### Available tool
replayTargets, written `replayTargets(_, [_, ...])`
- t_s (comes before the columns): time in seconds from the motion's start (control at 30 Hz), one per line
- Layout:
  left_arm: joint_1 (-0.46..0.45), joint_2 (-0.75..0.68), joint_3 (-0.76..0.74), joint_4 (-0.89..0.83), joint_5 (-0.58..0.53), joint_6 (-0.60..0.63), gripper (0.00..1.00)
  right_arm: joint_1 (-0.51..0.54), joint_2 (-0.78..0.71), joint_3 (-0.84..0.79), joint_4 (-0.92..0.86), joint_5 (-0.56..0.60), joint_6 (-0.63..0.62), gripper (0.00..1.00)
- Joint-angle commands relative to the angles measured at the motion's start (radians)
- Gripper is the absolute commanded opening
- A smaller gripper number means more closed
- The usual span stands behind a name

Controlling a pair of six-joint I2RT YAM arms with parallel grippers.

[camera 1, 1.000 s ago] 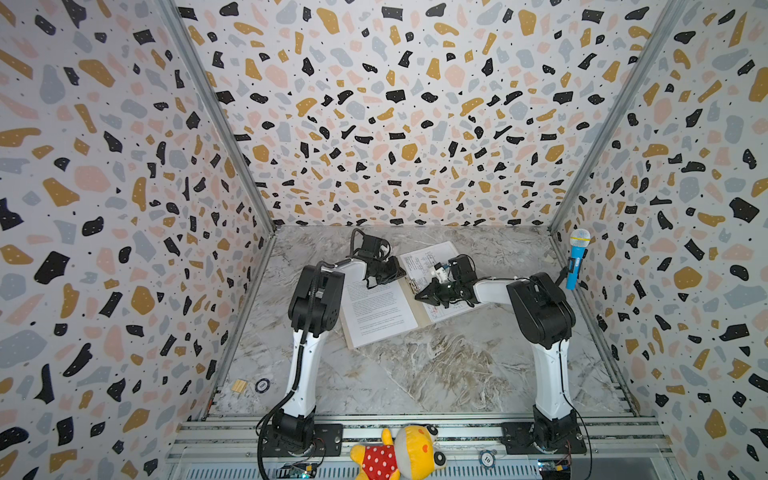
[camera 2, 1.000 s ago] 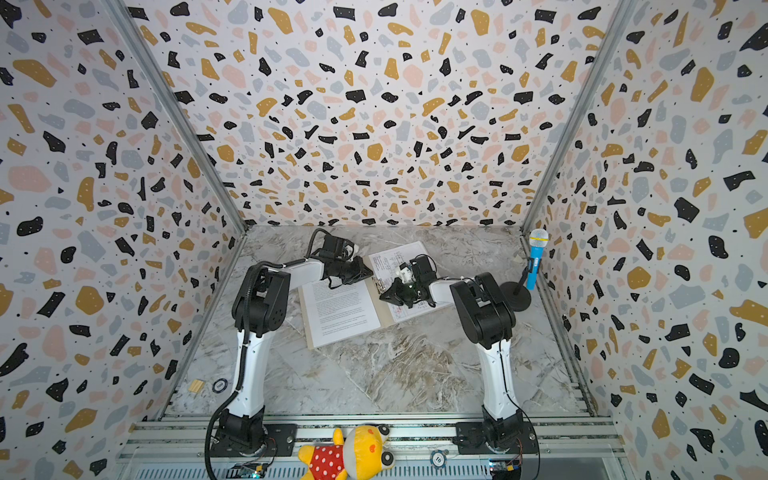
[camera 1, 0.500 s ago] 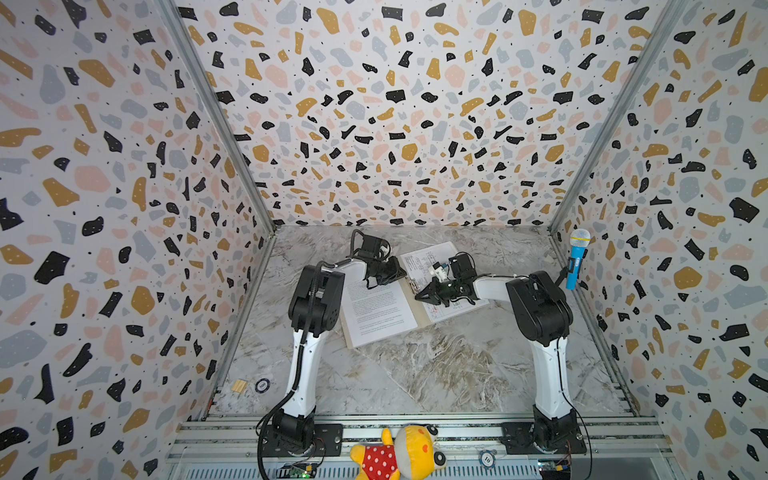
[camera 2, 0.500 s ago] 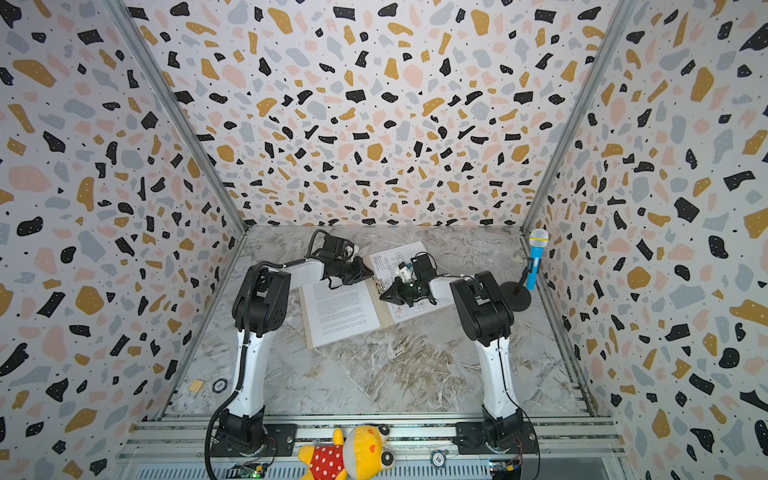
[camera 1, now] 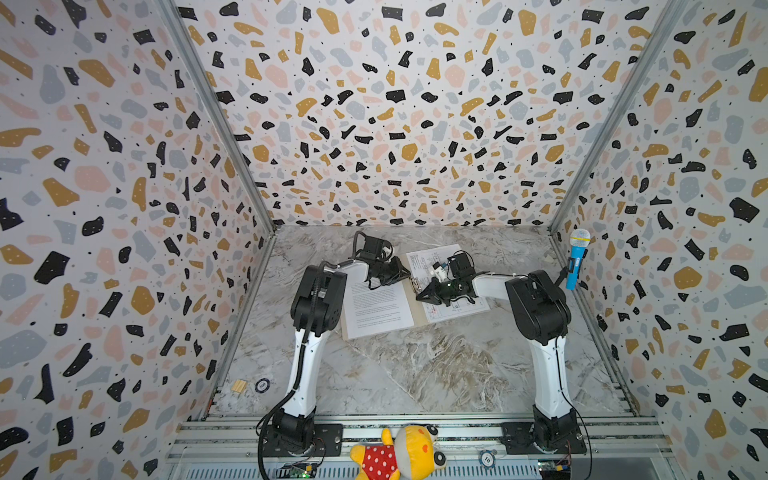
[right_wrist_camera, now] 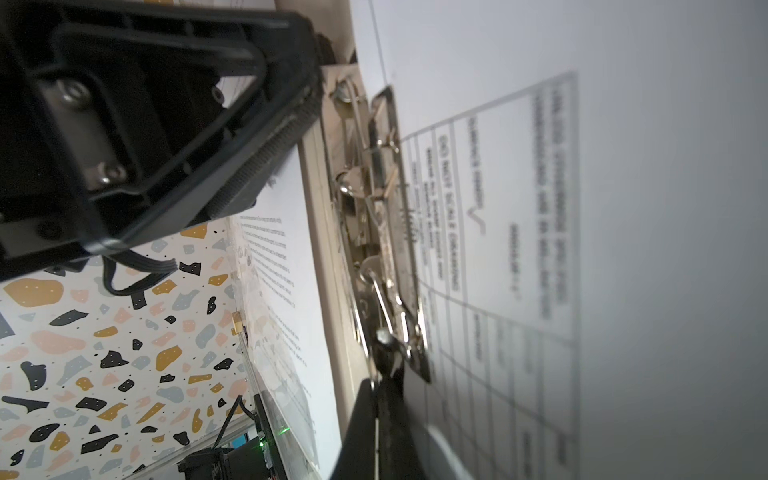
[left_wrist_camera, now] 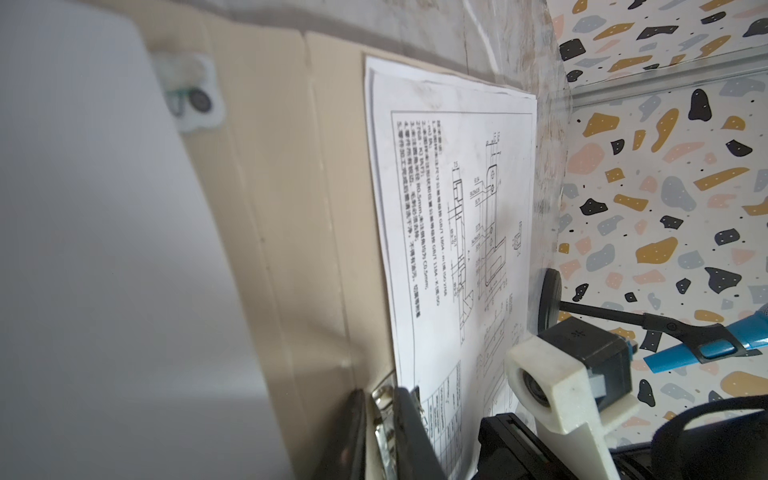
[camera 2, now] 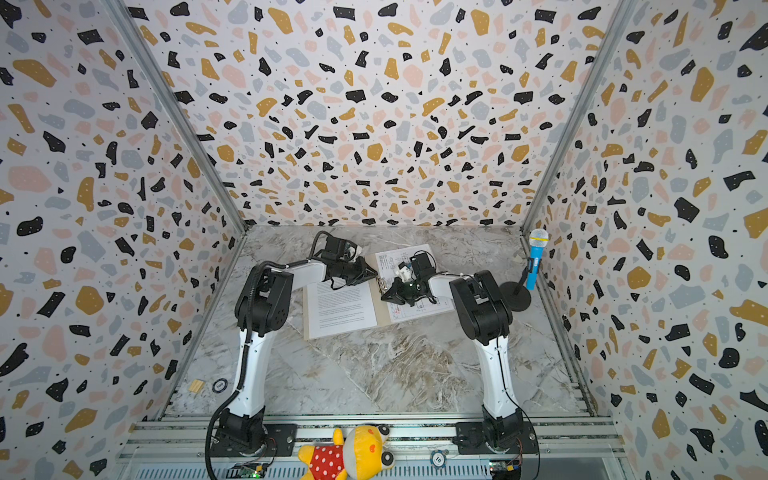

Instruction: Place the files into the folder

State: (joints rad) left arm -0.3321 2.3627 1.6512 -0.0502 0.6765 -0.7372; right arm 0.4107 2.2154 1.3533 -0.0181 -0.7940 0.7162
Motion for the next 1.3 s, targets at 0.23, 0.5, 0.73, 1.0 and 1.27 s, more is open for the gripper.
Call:
replayTargets(0.23, [-0.006, 0.010, 0.007, 0.020, 0.000, -0.031, 0.17, -0.007, 0.082, -0.035, -0.218, 0.211, 0.071, 0.18])
replayTargets(0.5, [-0.007, 0.012, 0.028, 0.032, 0.006, -0.047, 0.18, -0.009, 0.042, -0.008, -0.227, 0.193, 0.103, 0.26])
replayTargets(0.73, [-0.006, 0.012, 0.039, 0.018, 0.009, -0.034, 0.19, -0.012, -0.019, -0.009, -0.165, 0.167, 0.123, 0.42])
replayTargets(1.0, [-0.005, 0.018, 0.050, 0.017, 0.001, -0.034, 0.19, -0.013, -0.034, -0.007, -0.137, 0.135, 0.189, 0.52])
replayTargets(1.27, [-0.006, 0.022, 0.052, 0.021, -0.003, -0.040, 0.19, -0.013, -0.066, -0.077, -0.063, 0.095, 0.274, 0.55])
